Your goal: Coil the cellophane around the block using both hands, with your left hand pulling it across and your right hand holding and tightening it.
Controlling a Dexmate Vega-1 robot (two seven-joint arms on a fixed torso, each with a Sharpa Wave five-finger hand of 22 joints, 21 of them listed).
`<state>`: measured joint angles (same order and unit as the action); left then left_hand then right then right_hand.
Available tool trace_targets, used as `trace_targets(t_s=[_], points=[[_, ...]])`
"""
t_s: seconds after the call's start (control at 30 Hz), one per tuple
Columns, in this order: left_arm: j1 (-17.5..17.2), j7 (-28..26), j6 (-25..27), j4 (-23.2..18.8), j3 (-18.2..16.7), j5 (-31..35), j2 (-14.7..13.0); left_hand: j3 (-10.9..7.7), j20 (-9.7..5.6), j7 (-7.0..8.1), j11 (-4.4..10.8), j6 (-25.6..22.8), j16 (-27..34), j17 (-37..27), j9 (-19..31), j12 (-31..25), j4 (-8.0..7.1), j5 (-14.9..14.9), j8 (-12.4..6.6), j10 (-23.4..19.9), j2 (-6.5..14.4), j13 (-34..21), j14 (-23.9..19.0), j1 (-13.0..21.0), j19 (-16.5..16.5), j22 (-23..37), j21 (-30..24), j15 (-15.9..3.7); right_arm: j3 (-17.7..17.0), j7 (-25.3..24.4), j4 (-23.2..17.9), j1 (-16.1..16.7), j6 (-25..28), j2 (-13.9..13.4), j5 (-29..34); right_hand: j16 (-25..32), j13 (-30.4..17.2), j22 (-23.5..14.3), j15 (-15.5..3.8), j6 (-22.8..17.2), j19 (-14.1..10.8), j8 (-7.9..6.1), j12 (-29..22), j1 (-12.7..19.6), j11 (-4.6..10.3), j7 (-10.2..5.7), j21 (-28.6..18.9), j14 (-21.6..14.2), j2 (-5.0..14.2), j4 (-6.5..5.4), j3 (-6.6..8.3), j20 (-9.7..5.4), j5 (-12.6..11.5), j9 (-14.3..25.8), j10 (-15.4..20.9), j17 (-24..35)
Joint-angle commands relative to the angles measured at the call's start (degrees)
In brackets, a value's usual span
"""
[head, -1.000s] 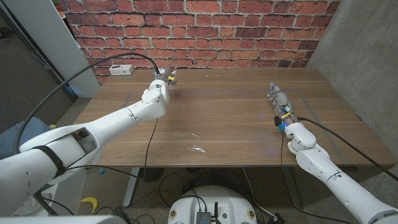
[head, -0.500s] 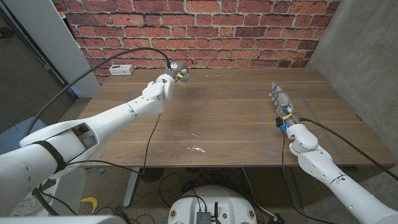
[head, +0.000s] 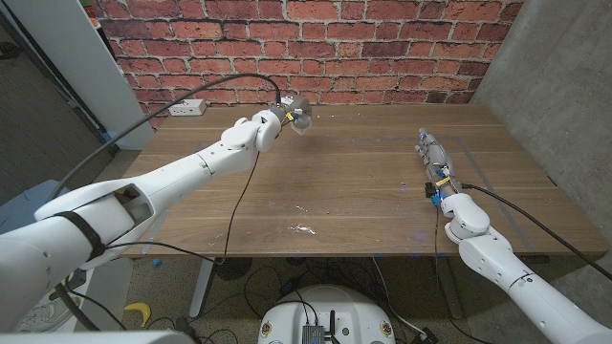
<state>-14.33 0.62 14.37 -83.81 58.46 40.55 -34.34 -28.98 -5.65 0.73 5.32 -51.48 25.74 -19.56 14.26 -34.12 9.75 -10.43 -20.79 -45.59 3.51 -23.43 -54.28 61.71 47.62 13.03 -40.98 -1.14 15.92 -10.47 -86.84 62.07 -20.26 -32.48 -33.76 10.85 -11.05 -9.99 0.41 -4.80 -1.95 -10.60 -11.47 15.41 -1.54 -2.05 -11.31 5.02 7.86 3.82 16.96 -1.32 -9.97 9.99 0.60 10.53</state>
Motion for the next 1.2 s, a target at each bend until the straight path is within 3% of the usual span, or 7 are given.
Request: trace_targets(t_s=[0.03, 0.4, 0.7, 1.0, 1.2], points=[[1.05, 3.52, -11.52, 1.27, -1.06, 2.31, 0.8, -0.98, -1.8, 0.33, 1.89, -0.8, -0.12, -0.32, 0.17, -0.64, -1.33, 0.0, -0.46, -1.89, 6.35, -3.66, -7.29, 5.81, -0.93, 0.13, -0.49, -11.82, 0.11, -1.56, -0.43, 0.37, -0.23, 0.69, 1.06, 0.49, -0.12, -0.31, 0.41, -0.44, -0.48, -0.13, -0.12, 0.4, -0.45, 0.08, -0.47, 0.09, 0.29, 0.27, -0.04, 0.19, -0.27, 0.33, 0.19, 0.15], [2.82, 6.34, -22.6, 5.36, -1.56, 1.08, 1.49, -1.05, -0.81, 0.41, 1.94, -0.97, -0.89, -0.58, 0.13, -0.99, -1.39, 0.07, -0.49, -2.02, 6.28, -4.34, -6.99, 5.7, -2.91, 0.06, -0.75, -11.68, -0.94, -5.7, -5.31, 3.94, 1.19, -0.1, 2.44, 0.48, -0.12, -0.31, 0.45, -0.41, -0.46, -0.11, -0.08, 0.41, -0.44, 0.06, -0.46, 0.09, 0.3, 0.3, -0.05, 0.18, -0.26, 0.33, 0.14, 0.15], [4.09, 6.4, -30.72, 8.94, -1.71, 1.1, 1.67, -1.19, 0.78, 1.07, 2.57, -0.95, -2.25, -0.44, 0.08, -1.04, -1.74, 0.36, -0.49, -1.81, 6.36, -5.04, -6.17, 5.27, -7.3, 0.02, -0.37, -11.69, -1.81, -10.37, -10.33, 7.68, 2.41, -0.19, 4.86, 0.49, -0.12, -0.31, 0.46, -0.36, -0.51, -0.08, -0.09, 0.41, -0.41, 0.07, -0.47, 0.06, 0.35, 0.31, -0.05, 0.16, -0.26, 0.33, 0.21, 0.16], [6.84, 4.36, -37.48, 17.42, 0.05, 2.27, 4.53, -1.24, 1.68, 2.58, 2.81, -1.27, -3.71, -0.11, 0.17, -0.71, -2.12, 0.34, -0.8, -1.33, 6.34, -5.61, -4.97, 4.78, -10.68, 0.02, -0.36, -11.7, -1.96, -13.71, -13.28, 9.66, 3.42, 0.73, 7.11, 0.49, -0.12, -0.31, 0.45, -0.35, -0.51, -0.08, -0.09, 0.4, -0.42, -0.03, -0.47, 0.04, 0.35, 0.32, -0.07, 0.18, -0.25, 0.34, 0.23, 0.17], [9.3, 0.62, -41.45, 25.58, 2.38, 3.65, 7.32, -0.98, 1.26, 3.64, 3.09, -2.78, -4.44, 0.11, 0.06, -0.1, -1.72, 0.1, -1.46, -2.07, 5.44, -4.99, -4.36, 4.75, -10.83, -0.03, -1.15, -12.0, -2.11, -15.03, -14.43, 10.22, 4.24, 1.22, 7.96, 0.48, -0.12, -0.31, 0.42, -0.33, -0.52, -0.07, -0.07, 0.37, -0.48, -0.07, -0.47, 0.04, 0.34, 0.33, -0.09, 0.19, -0.25, 0.34, 0.21, 0.18]])
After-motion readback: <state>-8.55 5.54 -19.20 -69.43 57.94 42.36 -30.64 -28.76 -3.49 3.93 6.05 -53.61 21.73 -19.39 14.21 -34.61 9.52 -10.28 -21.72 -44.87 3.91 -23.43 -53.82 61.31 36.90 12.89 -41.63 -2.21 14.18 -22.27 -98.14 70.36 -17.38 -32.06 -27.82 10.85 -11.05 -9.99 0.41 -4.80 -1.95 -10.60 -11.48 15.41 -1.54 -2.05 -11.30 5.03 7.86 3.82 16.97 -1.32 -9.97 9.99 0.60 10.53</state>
